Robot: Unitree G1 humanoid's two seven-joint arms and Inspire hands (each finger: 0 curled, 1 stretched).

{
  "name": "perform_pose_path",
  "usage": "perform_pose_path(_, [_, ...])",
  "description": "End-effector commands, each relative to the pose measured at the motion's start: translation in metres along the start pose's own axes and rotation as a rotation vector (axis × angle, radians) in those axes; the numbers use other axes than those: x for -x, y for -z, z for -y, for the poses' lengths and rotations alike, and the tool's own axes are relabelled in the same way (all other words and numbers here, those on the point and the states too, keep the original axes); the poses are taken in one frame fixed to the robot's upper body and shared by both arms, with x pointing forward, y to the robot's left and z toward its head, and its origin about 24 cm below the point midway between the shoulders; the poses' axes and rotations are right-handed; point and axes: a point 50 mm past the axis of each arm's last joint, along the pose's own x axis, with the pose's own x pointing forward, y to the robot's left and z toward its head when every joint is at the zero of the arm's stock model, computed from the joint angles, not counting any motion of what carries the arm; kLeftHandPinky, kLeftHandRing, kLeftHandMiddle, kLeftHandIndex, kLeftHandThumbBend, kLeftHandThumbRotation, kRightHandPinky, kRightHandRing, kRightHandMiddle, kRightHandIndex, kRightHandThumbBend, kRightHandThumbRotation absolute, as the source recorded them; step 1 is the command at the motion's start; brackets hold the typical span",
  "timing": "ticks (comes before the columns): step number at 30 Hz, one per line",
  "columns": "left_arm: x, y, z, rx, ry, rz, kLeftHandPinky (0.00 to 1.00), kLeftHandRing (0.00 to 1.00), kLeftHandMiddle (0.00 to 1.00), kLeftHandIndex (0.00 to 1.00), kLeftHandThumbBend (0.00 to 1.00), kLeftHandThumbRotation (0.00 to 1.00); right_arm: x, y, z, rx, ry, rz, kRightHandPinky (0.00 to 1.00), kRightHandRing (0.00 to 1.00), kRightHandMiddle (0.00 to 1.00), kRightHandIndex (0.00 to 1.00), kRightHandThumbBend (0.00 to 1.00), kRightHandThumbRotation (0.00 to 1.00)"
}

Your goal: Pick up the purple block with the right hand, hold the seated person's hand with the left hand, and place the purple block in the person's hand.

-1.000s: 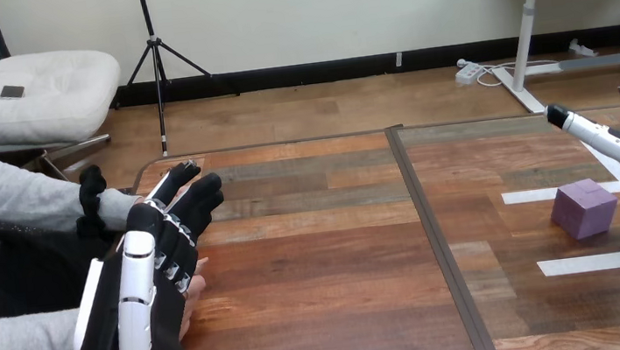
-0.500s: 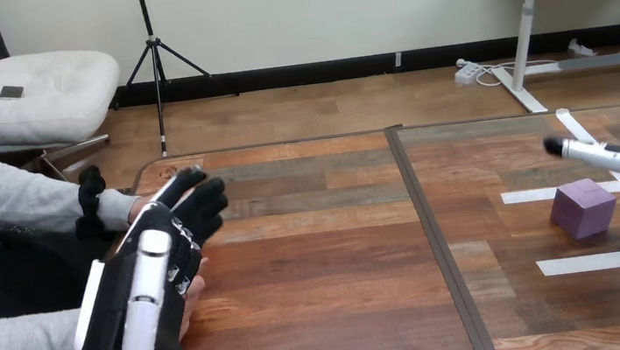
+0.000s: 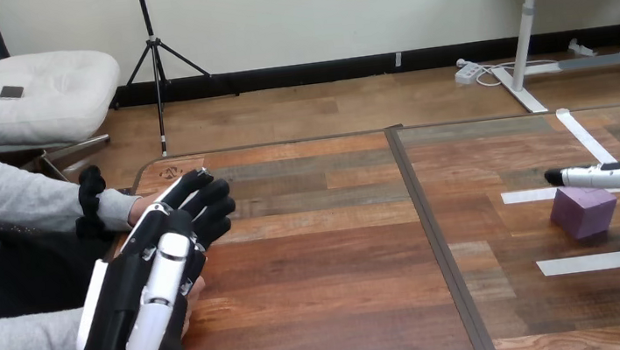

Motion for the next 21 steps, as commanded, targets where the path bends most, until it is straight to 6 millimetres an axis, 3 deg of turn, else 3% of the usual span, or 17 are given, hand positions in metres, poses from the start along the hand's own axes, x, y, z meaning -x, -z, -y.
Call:
perform_pose_path(1, [-0.008, -0.012, 0.001, -0.024, 0.042, 0.049, 0.84, 0.81, 0.8, 0.8, 0.36, 0.61, -0.001, -0.017, -0.007, 0.009, -0.006, 0.05, 0.87, 1.0, 1.0, 1.0, 1.0, 0.2])
perform_pose_path(21, [-0.008, -0.013, 0.0, -0.042, 0.082, 0.041, 0.82, 0.8, 0.8, 0.77, 0.33, 0.48, 0.004, -0.001, -0.025, 0.092, -0.053, 0.009, 0.9, 1.0, 1.0, 1.0, 1.0, 0.23])
